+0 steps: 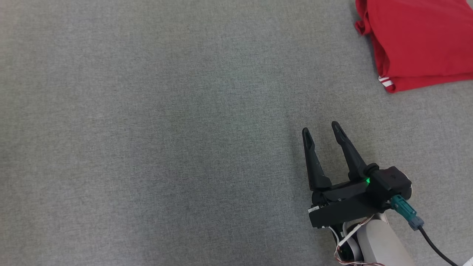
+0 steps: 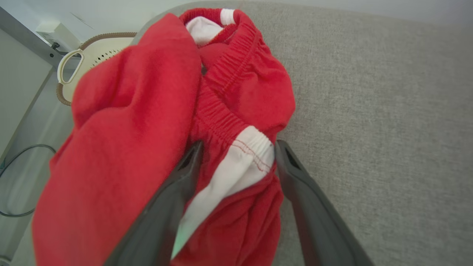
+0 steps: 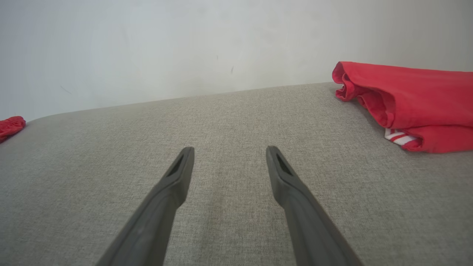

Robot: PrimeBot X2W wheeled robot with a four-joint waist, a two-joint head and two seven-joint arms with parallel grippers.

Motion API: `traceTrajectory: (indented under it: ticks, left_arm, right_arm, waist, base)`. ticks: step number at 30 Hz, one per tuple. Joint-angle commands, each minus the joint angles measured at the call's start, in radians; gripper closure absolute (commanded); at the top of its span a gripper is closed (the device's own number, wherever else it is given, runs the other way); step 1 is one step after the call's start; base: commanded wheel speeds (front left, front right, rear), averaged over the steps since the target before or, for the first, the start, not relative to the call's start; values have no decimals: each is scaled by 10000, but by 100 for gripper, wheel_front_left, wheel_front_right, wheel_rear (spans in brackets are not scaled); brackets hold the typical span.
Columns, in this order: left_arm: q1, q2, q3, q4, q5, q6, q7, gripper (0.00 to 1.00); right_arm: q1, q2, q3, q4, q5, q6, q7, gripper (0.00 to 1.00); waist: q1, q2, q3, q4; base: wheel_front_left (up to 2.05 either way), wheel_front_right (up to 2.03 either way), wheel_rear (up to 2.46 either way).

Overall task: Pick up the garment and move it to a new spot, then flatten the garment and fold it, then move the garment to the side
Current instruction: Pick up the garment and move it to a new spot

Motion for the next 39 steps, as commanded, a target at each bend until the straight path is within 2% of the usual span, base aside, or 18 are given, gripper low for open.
traceTrajectory:
  ticks: [1, 6, 8, 9, 10, 17, 24, 31, 39]
  left_arm:
    - [-92, 21, -51, 213, -28, -7, 163, 0]
    - [-163, 48, -252, 724, -70, -87, 807, 0]
    - [-180, 135, -381, 745, 45, -47, 671, 0]
    - [-180, 164, -423, 758, 90, 20, 597, 22]
    - [-164, 173, -490, 766, 145, 59, 514, 100]
    - [-289, 112, -802, 563, 275, -14, -399, 100]
    - [-660, -220, -1207, 144, 258, -154, -1435, 100]
    - [-1152, -805, -2240, -779, 136, -188, -2184, 100]
    - [-1027, -1103, -3794, -2481, -711, -194, -2169, 100]
  right_arm:
    - [-77, 13, -5, 12, 30, -8, -49, 0]
    - [-98, 13, 21, 36, 71, -8, -49, 0]
    - [-114, 13, 42, 46, 80, -8, -49, 0]
    - [-118, 13, 49, 56, 80, -8, -49, 0]
    - [-116, 13, 53, 66, 87, -8, -49, 0]
    - [3, 14, -16, 161, 44, -8, -49, 0]
    - [177, 12, -8, 292, 97, -8, -49, 0]
    - [392, 8, 14, 372, 264, -8, -49, 0]
    - [577, 7, -45, 370, 403, -8, -49, 0]
  waist:
    - [-1, -2, 61, -43]
    - [-1, -2, 98, -65]
    - [-1, -2, 89, -76]
    - [-1, -2, 74, -77]
    - [-1, -2, 55, -76]
    - [-1, -2, -311, 84]
    - [-1, -2, -1058, 376]
    - [-1, -2, -1633, 527]
    - [-1, -2, -1988, 340]
  base:
    - [0, 0, 0]
    - [0, 0, 0]
    - [0, 0, 0]
    - [0, 0, 0]
    - [0, 0, 0]
    - [0, 0, 0]
    - [0, 0, 0]
    - [0, 0, 0]
    - [0, 0, 0]
